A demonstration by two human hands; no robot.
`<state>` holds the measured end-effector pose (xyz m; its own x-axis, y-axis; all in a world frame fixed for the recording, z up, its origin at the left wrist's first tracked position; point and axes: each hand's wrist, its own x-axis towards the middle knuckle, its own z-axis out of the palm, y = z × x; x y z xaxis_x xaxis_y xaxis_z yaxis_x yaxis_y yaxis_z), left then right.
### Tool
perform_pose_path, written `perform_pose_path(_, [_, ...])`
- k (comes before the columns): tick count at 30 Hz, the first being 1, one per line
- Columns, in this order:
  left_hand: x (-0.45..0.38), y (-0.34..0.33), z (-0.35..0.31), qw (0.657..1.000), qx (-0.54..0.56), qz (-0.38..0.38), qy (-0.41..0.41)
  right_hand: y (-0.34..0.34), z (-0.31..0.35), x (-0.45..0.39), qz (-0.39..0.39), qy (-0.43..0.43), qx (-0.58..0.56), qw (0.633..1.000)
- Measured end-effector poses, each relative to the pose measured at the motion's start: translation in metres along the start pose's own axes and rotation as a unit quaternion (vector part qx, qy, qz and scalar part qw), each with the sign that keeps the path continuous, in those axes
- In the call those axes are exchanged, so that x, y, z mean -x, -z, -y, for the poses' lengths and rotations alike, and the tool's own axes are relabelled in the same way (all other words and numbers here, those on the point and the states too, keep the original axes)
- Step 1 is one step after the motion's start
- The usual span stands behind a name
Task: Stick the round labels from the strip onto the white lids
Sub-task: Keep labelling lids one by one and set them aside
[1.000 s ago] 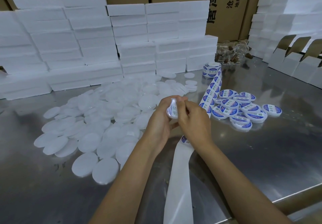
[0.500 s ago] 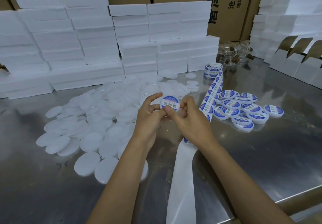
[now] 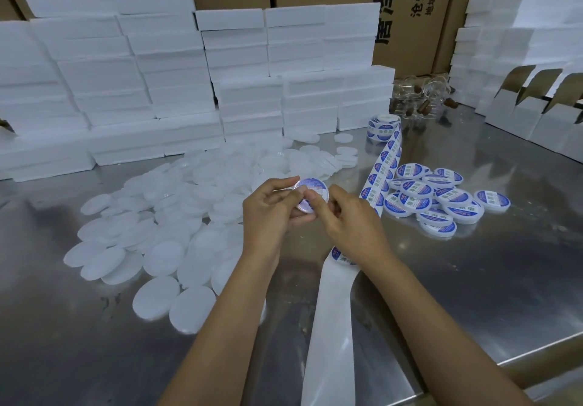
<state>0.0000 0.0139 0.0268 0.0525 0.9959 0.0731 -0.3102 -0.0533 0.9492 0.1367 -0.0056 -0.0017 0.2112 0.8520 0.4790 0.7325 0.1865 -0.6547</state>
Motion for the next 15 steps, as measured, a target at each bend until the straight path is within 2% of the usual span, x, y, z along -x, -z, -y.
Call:
perform_pose_path(5, [-0.001,0.001,0.000,0.999,-0.026,0.008,0.017,-0.002,-0.003,-0.002,-0.007,0.010,0.012,1.000])
perform_pose_path(11, [-0.002,0.006,-0.001,0.987,-0.058,0.143,0.051,0.002,-0.011,-0.002,-0.025,-0.002,0.000,1.000])
perform_pose_path(15, [-0.002,0.007,-0.001,0.988,-0.094,0.116,0.021,0.002,-0.006,-0.002,-0.008,-0.017,-0.073,0.997])
